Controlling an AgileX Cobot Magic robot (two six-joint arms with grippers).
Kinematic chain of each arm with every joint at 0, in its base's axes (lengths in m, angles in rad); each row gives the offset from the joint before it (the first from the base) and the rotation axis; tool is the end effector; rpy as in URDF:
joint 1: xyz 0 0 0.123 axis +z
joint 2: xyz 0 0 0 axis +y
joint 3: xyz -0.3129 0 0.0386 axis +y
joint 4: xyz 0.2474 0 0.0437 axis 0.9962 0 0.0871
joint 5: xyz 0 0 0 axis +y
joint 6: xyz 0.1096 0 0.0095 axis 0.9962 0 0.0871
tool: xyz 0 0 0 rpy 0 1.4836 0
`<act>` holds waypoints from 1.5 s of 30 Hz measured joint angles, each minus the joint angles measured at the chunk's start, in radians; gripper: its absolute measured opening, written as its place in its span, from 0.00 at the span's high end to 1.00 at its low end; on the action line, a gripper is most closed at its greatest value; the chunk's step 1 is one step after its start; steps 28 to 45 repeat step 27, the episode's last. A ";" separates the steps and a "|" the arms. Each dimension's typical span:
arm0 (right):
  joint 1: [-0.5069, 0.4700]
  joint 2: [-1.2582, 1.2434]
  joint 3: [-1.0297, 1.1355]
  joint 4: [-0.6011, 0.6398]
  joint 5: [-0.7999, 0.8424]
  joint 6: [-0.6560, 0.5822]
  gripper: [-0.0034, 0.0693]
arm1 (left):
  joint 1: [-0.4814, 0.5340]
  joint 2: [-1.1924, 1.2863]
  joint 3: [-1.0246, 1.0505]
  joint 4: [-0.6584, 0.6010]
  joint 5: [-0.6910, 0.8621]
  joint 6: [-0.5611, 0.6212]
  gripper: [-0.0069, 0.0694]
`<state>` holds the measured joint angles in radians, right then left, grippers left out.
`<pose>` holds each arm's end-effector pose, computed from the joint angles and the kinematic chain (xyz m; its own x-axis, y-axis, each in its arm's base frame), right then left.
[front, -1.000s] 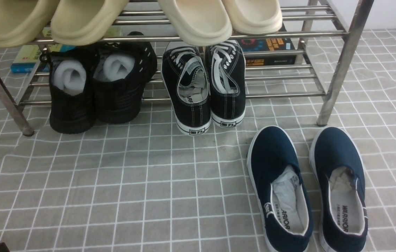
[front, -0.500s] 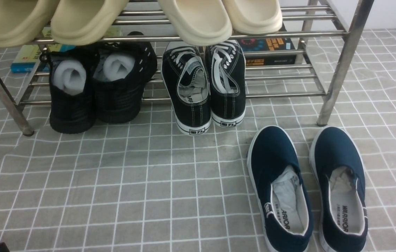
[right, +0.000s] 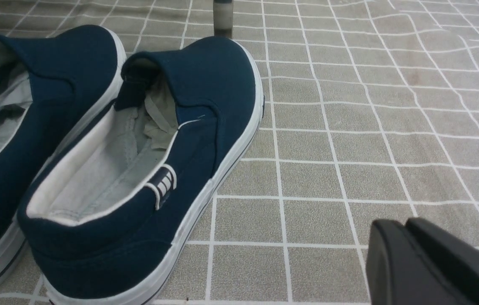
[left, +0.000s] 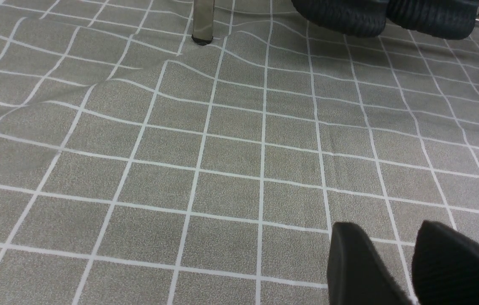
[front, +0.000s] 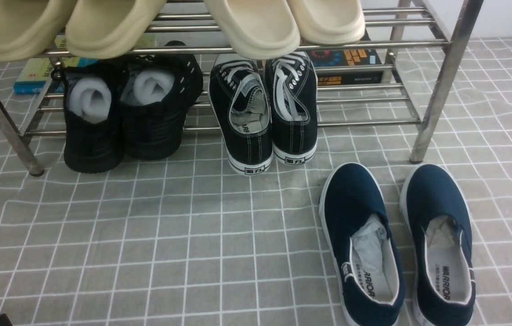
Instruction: Take the shoes off the shelf with your hand from the grey coffee tablecloth.
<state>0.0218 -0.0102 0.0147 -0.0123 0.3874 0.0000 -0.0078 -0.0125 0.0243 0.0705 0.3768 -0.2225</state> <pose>0.0392 0.0003 0.1679 -0.2997 -0.0179 -0.9539 -0.0208 0.9997 -0.0123 0.0396 0.0025 0.1658 -0.2898 -0.1540 -0.9446 -0.0630 0.9879 -0.1417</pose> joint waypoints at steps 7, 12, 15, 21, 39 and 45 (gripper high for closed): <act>0.000 0.000 0.000 0.000 0.000 0.000 0.86 | 0.000 0.000 0.000 0.000 0.000 0.000 0.59; 0.000 0.000 0.000 0.000 0.000 0.000 0.85 | 0.000 0.000 0.000 0.000 0.000 0.000 0.59; 0.000 0.000 0.000 -0.001 0.000 0.000 0.84 | 0.000 0.000 0.000 0.000 0.000 0.000 0.59; 0.000 0.000 0.000 -0.001 0.000 0.000 0.83 | 0.000 0.000 0.000 0.000 0.000 0.000 0.59; 0.000 0.000 0.000 -0.001 0.000 0.000 0.82 | 0.000 0.000 0.000 0.000 0.000 0.000 0.59; 0.000 0.000 0.000 -0.001 0.000 0.000 0.82 | 0.000 0.000 0.000 0.000 0.000 0.000 0.59</act>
